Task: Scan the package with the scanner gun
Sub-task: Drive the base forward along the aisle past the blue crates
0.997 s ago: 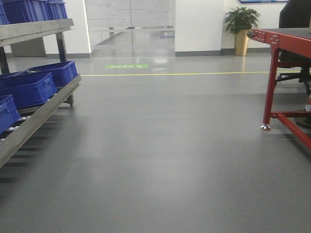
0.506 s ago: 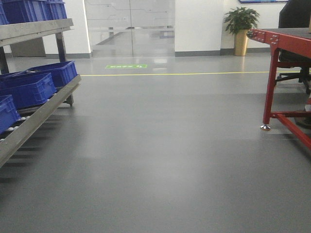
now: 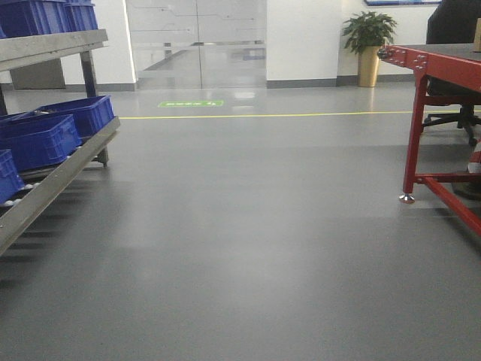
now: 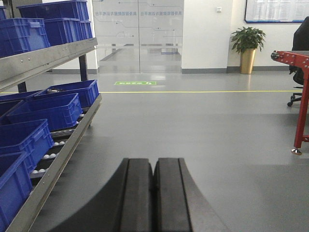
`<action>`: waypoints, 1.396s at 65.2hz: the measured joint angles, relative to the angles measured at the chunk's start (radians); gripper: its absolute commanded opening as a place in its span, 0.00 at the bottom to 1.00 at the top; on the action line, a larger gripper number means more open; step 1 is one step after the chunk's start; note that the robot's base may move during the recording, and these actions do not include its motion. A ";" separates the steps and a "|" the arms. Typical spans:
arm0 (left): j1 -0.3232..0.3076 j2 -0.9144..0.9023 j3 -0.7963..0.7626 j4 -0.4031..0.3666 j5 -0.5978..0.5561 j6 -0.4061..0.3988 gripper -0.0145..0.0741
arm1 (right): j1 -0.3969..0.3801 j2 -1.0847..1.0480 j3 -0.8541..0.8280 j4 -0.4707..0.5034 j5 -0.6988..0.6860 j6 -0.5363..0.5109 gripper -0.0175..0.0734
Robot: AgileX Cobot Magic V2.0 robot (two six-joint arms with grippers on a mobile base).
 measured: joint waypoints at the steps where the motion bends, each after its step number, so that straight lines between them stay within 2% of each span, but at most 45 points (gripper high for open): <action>1: 0.000 0.000 0.000 0.000 0.000 0.000 0.04 | 0.000 0.000 0.000 0.000 0.000 0.000 0.01; 91: 0.000 0.000 0.000 0.000 0.000 0.000 0.04 | 0.000 0.000 0.000 0.000 0.000 0.000 0.01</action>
